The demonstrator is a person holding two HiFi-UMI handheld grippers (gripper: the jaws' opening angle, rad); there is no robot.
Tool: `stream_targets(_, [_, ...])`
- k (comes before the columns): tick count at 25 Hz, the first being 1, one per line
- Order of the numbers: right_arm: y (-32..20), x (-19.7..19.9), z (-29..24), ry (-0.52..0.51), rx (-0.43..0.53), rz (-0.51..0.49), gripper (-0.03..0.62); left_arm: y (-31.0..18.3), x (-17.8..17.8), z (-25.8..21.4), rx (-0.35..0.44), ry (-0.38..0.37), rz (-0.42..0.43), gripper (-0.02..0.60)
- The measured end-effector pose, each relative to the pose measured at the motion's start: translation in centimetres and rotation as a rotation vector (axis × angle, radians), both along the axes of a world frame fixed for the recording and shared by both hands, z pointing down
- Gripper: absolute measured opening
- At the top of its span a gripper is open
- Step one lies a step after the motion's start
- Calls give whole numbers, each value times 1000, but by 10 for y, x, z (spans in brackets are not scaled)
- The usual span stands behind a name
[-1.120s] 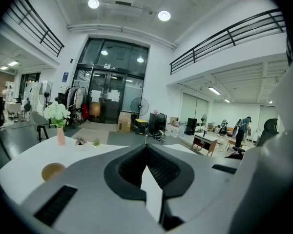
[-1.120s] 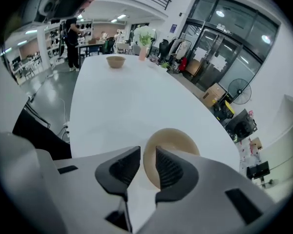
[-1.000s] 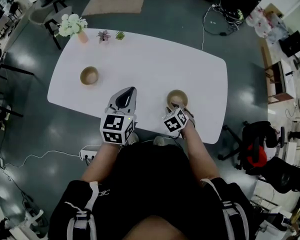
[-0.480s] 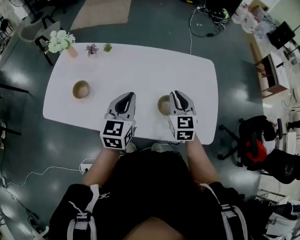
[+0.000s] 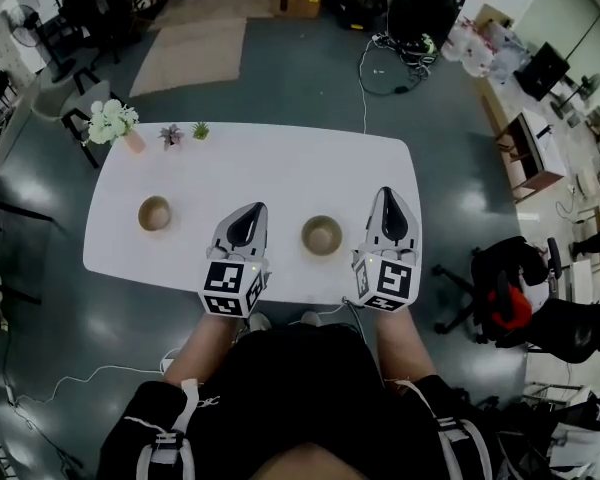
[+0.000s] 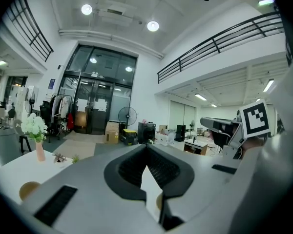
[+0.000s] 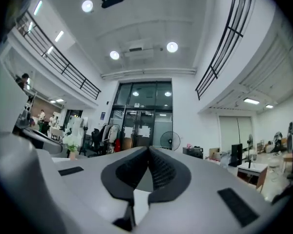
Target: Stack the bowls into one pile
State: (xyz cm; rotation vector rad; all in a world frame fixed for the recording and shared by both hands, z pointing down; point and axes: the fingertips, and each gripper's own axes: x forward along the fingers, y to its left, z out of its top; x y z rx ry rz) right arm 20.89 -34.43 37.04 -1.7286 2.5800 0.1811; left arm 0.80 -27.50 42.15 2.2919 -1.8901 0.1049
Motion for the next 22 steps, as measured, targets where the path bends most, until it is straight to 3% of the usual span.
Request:
stream_targets(4, [1, 12, -5, 9, 31, 11, 12, -3, 9, -4, 5, -9, 1, 14])
stream_targets(16, [-22, 55, 5, -26, -26, -56, 11, -24, 51, -28, 37, -30, -71, 12])
stream_targets(22, [-31, 52, 15, -61, -55, -67, 11, -25, 53, -24, 14, -48, -66, 14])
